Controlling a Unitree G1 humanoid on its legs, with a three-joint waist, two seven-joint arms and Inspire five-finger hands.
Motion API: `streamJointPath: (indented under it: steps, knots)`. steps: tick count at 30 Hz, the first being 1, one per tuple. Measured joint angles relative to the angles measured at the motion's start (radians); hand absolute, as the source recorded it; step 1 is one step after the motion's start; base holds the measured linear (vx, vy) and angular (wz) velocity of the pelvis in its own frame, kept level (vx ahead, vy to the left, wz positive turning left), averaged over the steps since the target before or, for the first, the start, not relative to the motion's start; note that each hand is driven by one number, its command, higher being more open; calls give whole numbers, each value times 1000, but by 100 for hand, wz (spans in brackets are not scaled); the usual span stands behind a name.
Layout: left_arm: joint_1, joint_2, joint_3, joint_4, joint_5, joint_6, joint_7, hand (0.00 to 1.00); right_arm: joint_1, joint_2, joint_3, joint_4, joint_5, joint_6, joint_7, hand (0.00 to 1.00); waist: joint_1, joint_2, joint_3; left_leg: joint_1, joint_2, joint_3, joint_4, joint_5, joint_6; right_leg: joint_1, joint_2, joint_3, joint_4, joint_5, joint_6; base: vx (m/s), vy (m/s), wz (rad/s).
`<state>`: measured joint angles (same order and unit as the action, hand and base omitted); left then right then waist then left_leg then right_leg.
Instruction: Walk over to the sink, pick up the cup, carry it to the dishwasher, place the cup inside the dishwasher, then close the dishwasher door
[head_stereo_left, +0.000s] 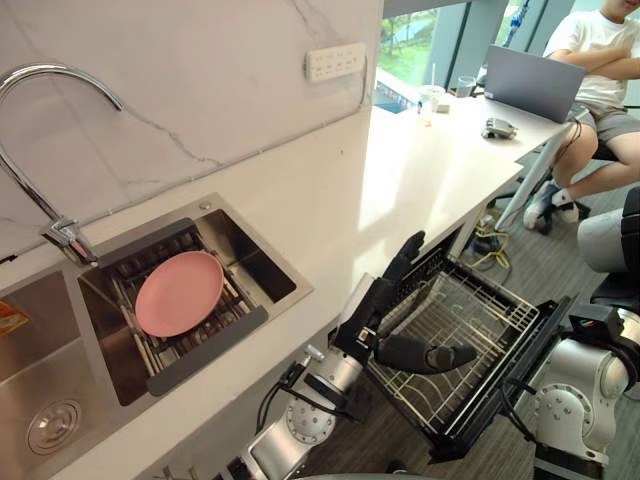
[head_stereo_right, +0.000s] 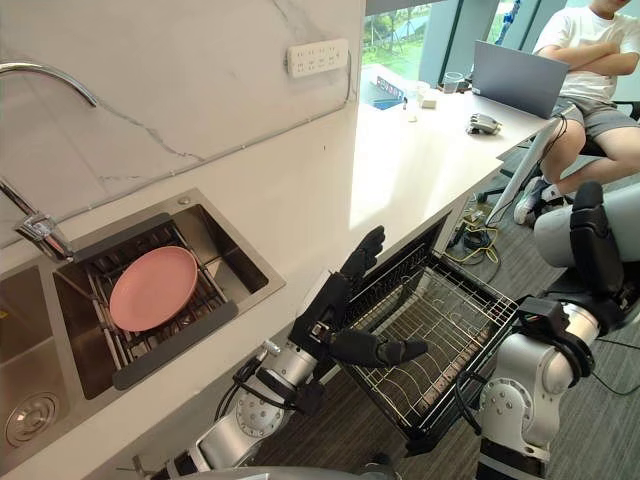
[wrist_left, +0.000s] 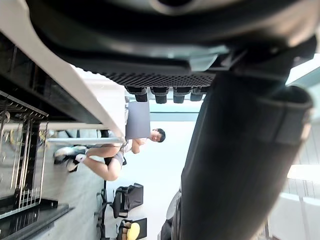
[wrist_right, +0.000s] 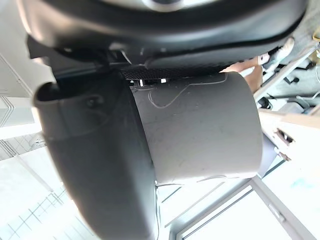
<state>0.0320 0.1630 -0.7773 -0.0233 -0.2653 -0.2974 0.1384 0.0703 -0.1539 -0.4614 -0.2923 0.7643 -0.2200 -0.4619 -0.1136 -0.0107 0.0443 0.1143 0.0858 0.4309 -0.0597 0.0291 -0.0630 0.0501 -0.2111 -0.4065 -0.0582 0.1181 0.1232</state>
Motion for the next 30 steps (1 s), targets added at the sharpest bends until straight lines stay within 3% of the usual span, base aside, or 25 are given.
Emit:
streamJointPath:
  steps: [2,5,9,13,16,20,26,30]
  knots:
    - [38,-27,49,76,-116,43,-64,100,39,3,-6,50,0,25,52,0,-2,-1,4,-1,1,4,0,-2,-1,-3,0,3,0,0,0,-17,-12,-4]
    - [93,-30,145,211,-170,76,-159,100,76,8,-6,145,0,48,121,0,-3,3,17,-5,3,4,0,-5,-5,-6,3,2,-1,-1,1,0,0,0]
    - [183,-9,235,340,-181,102,-271,100,102,8,-7,231,-3,69,162,0,2,9,27,-24,4,-7,6,-3,-2,-14,2,-9,-4,-1,1,8,-22,9]
    - [235,1,313,440,-162,103,-326,100,102,8,-7,269,-12,77,204,0,19,5,31,-26,4,-12,10,-5,-3,-8,0,-17,-5,-2,3,10,-10,6]
    - [256,9,405,526,-111,90,-314,100,105,8,-3,304,-47,102,259,0,29,6,41,-13,4,-18,10,-6,-3,10,-3,-25,-8,-4,5,-21,-4,6]
    - [286,15,522,648,12,53,-217,100,147,11,49,370,-138,129,319,0,39,2,49,-4,4,-27,7,-6,-3,23,-4,-33,-8,-10,5,-24,-8,5]
    - [297,16,595,729,84,43,-146,100,155,33,154,482,-304,138,320,0,63,12,53,-1,-1,-50,-7,0,-2,33,-7,-56,-8,-14,9,-7,-5,11]
    - [296,9,629,738,91,81,-137,100,131,33,174,534,-396,143,296,0,74,21,54,-11,-5,-79,-9,4,0,41,-8,-86,-5,-22,14,16,-11,23]
